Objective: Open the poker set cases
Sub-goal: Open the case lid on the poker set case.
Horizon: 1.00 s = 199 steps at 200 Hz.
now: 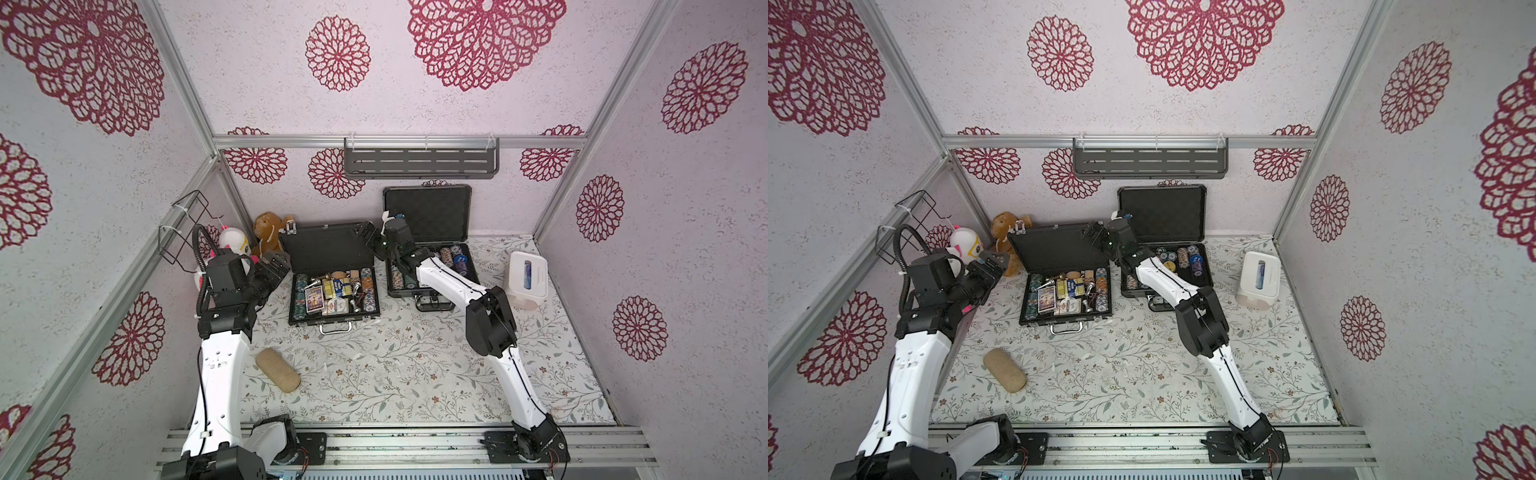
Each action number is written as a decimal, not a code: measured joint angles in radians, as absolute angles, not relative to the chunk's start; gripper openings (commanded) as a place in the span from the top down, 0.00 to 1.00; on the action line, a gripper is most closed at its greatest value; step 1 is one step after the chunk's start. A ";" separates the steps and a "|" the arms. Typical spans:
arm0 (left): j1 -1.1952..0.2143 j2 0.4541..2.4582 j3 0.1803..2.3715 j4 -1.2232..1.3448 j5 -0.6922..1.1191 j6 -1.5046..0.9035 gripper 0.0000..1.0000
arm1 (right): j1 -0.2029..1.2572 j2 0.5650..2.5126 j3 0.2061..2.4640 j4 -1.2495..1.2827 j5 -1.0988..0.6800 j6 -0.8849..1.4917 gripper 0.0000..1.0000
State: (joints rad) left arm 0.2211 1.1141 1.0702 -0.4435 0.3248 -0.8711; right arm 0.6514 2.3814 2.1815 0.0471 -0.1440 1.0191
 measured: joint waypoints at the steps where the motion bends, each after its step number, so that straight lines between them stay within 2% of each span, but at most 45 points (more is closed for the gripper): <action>1: 0.221 1.115 1.070 -0.443 0.325 -0.872 0.03 | 0.651 2.381 2.182 0.046 -0.144 1.018 0.01; 48: 0.192 1.161 1.053 -0.408 0.325 -0.899 0.03 | 0.619 2.376 2.178 0.002 -0.187 0.932 0.01; 77: 0.160 1.189 1.053 -0.390 0.316 -0.904 0.03 | 0.617 2.295 2.033 -0.022 -0.194 0.854 0.01; 156: 0.060 1.342 1.065 -0.327 0.271 -0.893 0.03 | 0.585 1.797 1.386 -0.048 -0.121 0.627 0.01; 176: 0.039 1.358 1.065 -0.327 0.249 -0.881 0.03 | 0.556 1.667 1.267 -0.065 -0.036 0.565 0.01; 199: 0.023 1.341 1.058 -0.329 0.184 -0.862 0.03 | 0.528 1.517 1.120 -0.078 0.141 0.481 0.01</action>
State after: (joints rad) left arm 0.0227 1.3415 1.0580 -0.3286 0.1844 -0.8623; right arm 0.5278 1.5173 1.1198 -0.0784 0.1406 0.4812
